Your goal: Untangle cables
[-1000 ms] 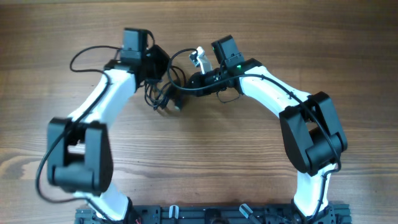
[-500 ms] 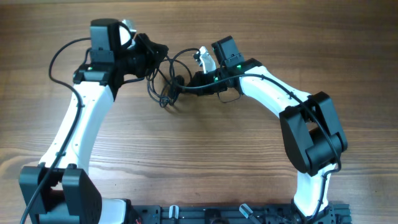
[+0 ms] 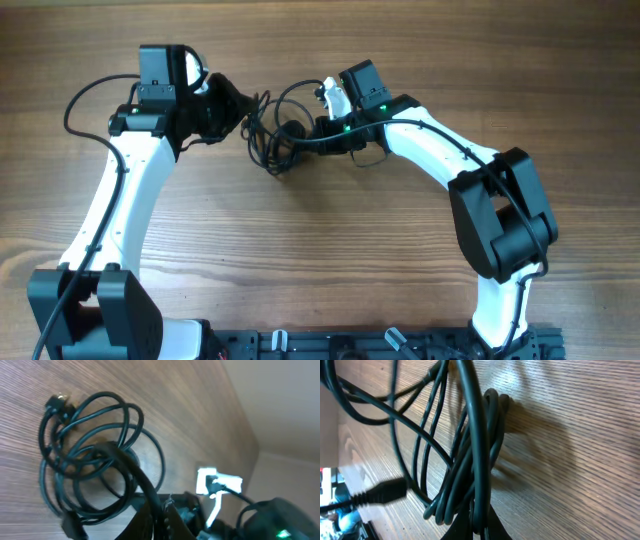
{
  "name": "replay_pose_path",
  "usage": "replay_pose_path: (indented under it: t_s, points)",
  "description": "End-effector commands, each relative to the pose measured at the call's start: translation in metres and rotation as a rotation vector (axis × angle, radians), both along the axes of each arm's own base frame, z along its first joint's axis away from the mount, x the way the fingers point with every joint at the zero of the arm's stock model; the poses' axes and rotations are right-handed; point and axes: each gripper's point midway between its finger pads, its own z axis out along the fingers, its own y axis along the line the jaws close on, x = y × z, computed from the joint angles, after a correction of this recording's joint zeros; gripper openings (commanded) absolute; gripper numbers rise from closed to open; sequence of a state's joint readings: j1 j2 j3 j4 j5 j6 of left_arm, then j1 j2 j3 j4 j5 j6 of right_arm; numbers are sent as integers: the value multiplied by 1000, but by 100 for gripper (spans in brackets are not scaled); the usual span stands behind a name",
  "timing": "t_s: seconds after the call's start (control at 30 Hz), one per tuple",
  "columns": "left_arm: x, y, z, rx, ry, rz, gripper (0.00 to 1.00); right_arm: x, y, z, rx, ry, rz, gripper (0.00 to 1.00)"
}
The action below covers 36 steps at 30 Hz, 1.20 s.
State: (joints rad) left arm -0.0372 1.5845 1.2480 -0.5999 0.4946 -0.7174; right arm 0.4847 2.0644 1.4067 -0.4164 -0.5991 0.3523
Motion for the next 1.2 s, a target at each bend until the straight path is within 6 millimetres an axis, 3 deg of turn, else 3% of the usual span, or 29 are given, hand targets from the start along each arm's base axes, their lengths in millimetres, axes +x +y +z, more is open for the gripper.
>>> replay_pose_path:
  t_s: [0.0, 0.23, 0.4, 0.67, 0.77, 0.97, 1.17]
  points:
    - [-6, 5, 7, 92, -80, -101, 11, -1, -4, -11, -29, 22, -20, 4]
    - [-30, 7, -9, 204, -68, -281, 17, 2, -9, -15, -64, 8, -40, 4]
    - [-35, 27, -23, 318, -3, -235, 19, 2, -17, -22, -118, 16, -61, 4]
    - [-31, 35, -24, 362, -6, -206, 18, -2, -40, -32, -238, 53, -109, 4]
    - [-21, 48, -22, 412, -16, -126, 16, 6, -43, -8, -234, 61, -139, 4]
    - [-2, 67, -16, 470, -51, 14, 12, 24, -43, 67, -234, -60, -150, 4]
    - [1, 79, -44, 525, 27, 44, 9, 26, -70, 128, -352, -179, -184, 4]
